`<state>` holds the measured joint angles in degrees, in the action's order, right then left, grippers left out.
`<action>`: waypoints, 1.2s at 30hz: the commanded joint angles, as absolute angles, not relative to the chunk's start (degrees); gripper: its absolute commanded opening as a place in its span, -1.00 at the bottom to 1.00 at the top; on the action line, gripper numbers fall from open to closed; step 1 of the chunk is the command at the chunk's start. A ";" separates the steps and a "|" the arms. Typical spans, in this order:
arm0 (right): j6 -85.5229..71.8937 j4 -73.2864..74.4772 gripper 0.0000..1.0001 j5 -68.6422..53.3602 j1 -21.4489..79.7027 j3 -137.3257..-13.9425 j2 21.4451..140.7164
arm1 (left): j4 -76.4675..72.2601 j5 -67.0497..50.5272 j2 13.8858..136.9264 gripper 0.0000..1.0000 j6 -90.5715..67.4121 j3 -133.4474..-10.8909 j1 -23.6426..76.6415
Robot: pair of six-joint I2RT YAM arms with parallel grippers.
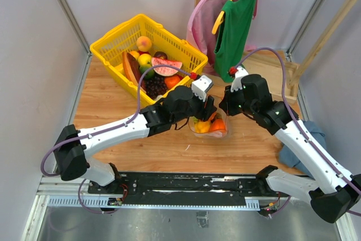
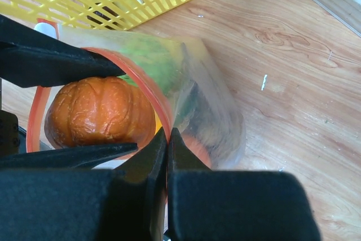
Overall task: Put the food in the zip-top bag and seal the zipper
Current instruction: Place the fake fruit in the zipper food storage bag.
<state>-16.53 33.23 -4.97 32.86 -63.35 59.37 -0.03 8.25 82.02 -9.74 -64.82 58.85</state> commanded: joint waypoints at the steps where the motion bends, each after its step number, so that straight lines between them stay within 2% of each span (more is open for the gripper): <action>1: -17.03 31.99 -0.99 -5.53 33.64 -62.76 58.48 | -4.48 9.96 81.50 0.18 -8.69 -64.08 59.24; 6: -17.08 31.95 -0.99 -5.45 33.66 -62.45 58.10 | -3.56 9.93 80.62 0.46 -9.13 -63.98 59.24; 9: -17.06 31.99 -0.99 -5.44 33.62 -62.54 58.03 | -2.60 10.55 80.40 0.51 -9.46 -63.88 59.19; 14: -17.05 31.95 -0.98 -5.10 33.61 -62.25 57.38 | 0.21 10.98 78.29 0.52 -10.19 -64.93 59.24; 26: -16.33 31.20 -0.96 -5.49 33.65 -61.62 57.17 | 17.53 14.67 74.01 0.53 -16.32 -70.17 59.24; 36: -16.47 31.13 -0.99 -4.73 33.64 -61.51 56.77 | 25.30 17.46 70.16 0.46 -25.17 -67.32 59.19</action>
<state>-16.51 32.40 -5.08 32.86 -62.04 57.80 22.55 15.68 72.86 -20.67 -68.55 58.92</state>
